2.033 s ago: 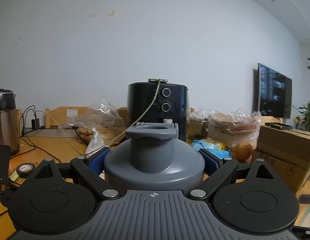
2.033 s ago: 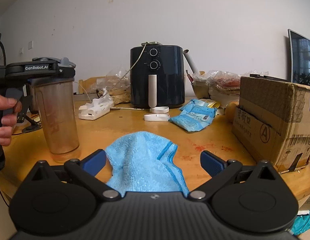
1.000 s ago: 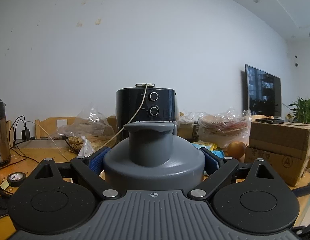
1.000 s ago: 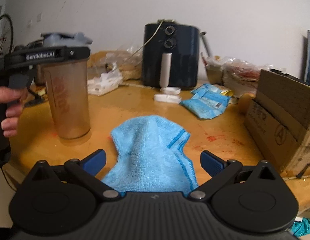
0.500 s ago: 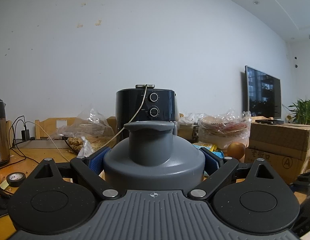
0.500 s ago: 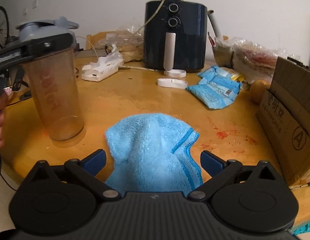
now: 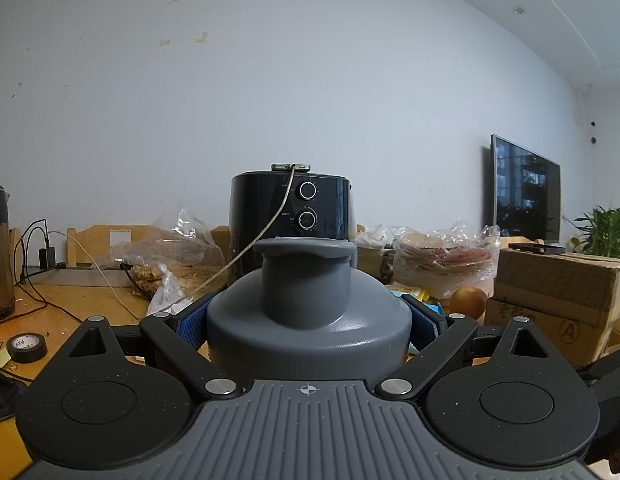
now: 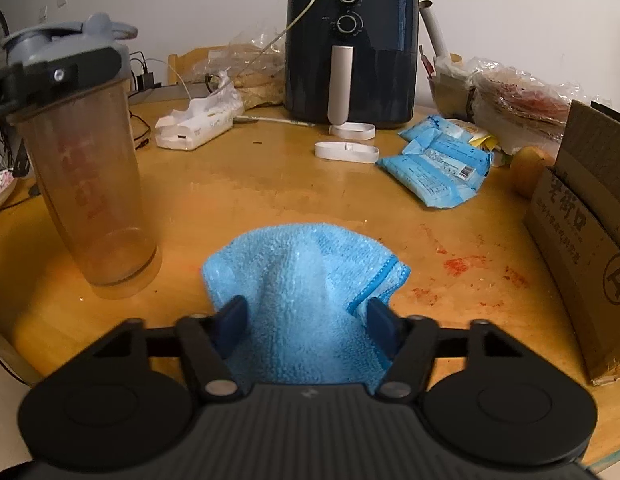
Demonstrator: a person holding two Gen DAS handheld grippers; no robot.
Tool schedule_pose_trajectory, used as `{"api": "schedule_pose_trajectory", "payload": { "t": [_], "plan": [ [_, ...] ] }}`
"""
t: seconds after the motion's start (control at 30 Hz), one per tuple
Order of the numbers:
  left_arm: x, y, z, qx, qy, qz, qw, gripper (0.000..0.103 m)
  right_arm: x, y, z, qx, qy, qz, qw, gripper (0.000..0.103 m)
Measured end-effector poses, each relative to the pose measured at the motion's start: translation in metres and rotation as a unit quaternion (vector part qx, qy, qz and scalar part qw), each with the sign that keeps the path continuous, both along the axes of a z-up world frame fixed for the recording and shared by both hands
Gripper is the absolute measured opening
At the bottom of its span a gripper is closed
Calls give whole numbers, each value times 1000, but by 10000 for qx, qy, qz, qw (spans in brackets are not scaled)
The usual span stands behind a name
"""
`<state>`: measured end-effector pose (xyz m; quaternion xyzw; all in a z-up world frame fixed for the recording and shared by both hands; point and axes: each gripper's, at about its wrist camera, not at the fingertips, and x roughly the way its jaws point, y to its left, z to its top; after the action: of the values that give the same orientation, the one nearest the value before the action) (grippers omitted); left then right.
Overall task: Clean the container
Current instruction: 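Close the right gripper on the light-blue cloth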
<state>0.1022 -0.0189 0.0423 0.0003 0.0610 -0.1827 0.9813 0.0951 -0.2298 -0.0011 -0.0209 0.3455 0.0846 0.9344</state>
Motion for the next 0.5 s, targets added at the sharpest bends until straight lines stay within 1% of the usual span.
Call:
{"api": "schedule_pose_trajectory", "payload": {
  "t": [0.03,0.07,0.13,0.17,0.2,0.27,0.3,0.43,0.5],
  "plan": [
    [0,0,0,5,2,-2,10000,95,0,1,-1,-9,11,4,10000,54],
    [0,0,0,3,6,-2,10000,95,1,1,-1,-16,22,3,10000,51],
    [0,0,0,-1,10,-2,10000,95,2,1,-3,-13,45,8,10000,40],
    [2,1,3,-10,20,-10,10000,95,2,1,-3,-9,59,12,10000,37],
    [1,1,2,-7,19,-8,10000,95,2,2,-4,-27,64,24,10000,31],
    [1,0,2,-6,16,-5,10000,95,2,4,-7,-97,52,42,9999,25],
    [0,0,2,-6,13,-5,10000,95,2,5,-8,-119,46,57,9999,20],
    [0,0,2,4,19,-7,10000,95,0,8,-11,-185,-26,92,9998,10],
    [0,0,2,8,20,-8,10000,95,-2,8,-12,-212,-81,114,9997,8]
  ]
}}
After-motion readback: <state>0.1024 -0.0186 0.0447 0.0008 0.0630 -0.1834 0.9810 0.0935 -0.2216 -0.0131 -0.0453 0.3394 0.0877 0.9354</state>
